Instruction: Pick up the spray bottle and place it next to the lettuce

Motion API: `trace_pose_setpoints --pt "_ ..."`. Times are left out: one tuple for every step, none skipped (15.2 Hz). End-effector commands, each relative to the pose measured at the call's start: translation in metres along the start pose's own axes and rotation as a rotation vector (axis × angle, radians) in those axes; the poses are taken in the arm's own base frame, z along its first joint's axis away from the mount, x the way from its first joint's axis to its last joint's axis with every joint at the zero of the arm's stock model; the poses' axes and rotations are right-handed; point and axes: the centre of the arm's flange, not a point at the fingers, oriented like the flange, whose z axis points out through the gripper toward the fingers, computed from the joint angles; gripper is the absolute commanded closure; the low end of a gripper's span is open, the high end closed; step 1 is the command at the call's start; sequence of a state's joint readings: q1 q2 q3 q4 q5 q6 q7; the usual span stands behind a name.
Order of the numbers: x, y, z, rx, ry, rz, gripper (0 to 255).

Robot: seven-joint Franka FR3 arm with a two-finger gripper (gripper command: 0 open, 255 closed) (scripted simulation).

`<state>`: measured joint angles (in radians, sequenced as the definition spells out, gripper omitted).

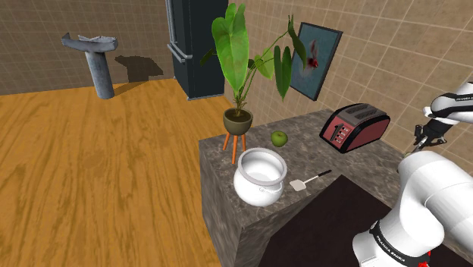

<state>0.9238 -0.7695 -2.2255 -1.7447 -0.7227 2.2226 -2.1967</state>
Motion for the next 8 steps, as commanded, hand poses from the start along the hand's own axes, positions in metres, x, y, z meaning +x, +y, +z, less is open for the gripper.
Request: trace_pose_setpoints --pt "0.0000 0.0001 0.0001 0.000 0.000 0.000 255" --pt "0.0000 0.0001 0.0001 0.000 0.000 0.000 255" --pt "0.0000 0.0001 0.0001 0.000 0.000 0.000 255" --pt "0.0000 0.0001 0.0001 0.000 0.000 0.000 0" --pt "0.0000 0.0001 0.0002 0.000 0.000 0.000 0" --pt "0.0000 0.0001 0.0002 0.000 0.000 0.000 0" --pt "0.0000 0.0001 0.0002 0.000 0.000 0.000 0" --pt "0.0000 0.0001 0.0002 0.000 0.000 0.000 0"
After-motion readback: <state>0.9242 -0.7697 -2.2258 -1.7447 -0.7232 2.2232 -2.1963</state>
